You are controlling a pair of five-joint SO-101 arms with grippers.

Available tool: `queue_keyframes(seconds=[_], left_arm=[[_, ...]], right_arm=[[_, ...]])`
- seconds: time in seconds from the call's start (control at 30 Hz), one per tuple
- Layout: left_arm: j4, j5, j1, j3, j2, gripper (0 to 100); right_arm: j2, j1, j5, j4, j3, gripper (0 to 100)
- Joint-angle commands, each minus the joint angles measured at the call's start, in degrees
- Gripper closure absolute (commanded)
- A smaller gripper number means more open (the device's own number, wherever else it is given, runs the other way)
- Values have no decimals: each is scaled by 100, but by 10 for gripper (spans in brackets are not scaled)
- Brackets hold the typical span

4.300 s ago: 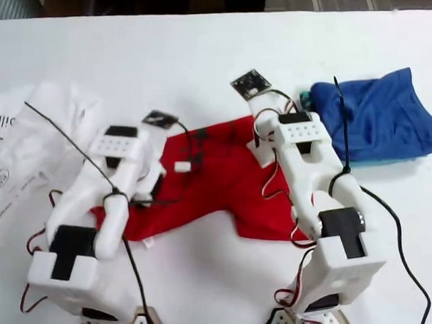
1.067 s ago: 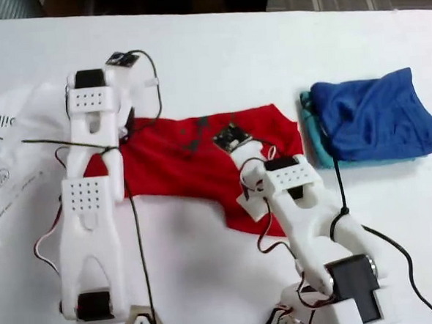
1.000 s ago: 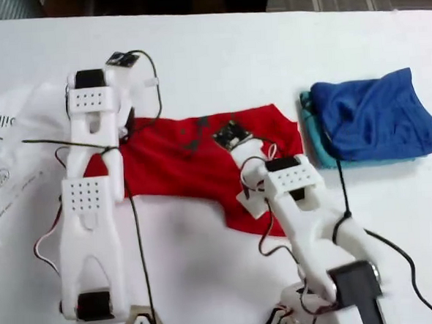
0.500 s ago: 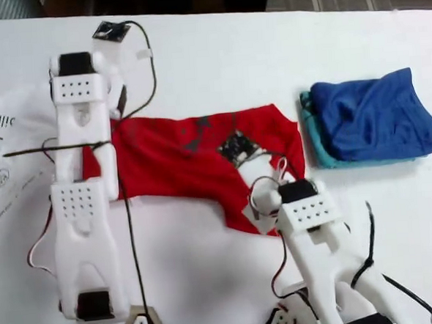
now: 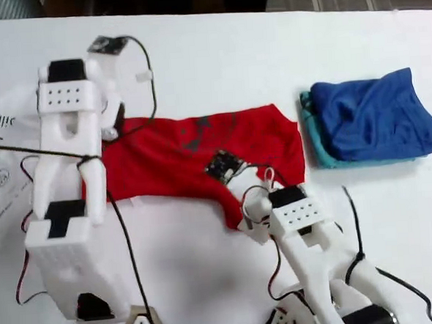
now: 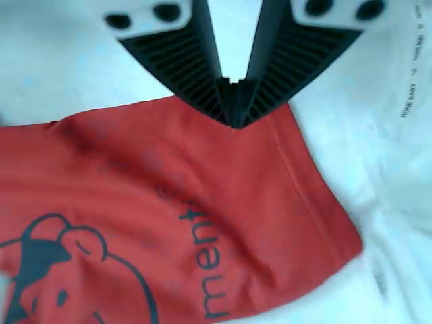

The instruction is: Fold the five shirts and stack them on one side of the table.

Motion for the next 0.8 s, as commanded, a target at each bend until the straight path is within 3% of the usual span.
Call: queue_keyframes(seconds=[0.0,0.43,0.57,0.77], left_arm=[[-800,62,26,1112,-563,972],[-3499,70,26,4321,-1495,972],[-3886,70,26,4690,-1486,972],[-3965,70,26,4760,-1477,972]], right_arm=[[347,-295,53,-180,-35,870],[760,-435,97,453,-563,872],[760,-435,510,611,-554,815],[813,-444,554,611,-554,741]])
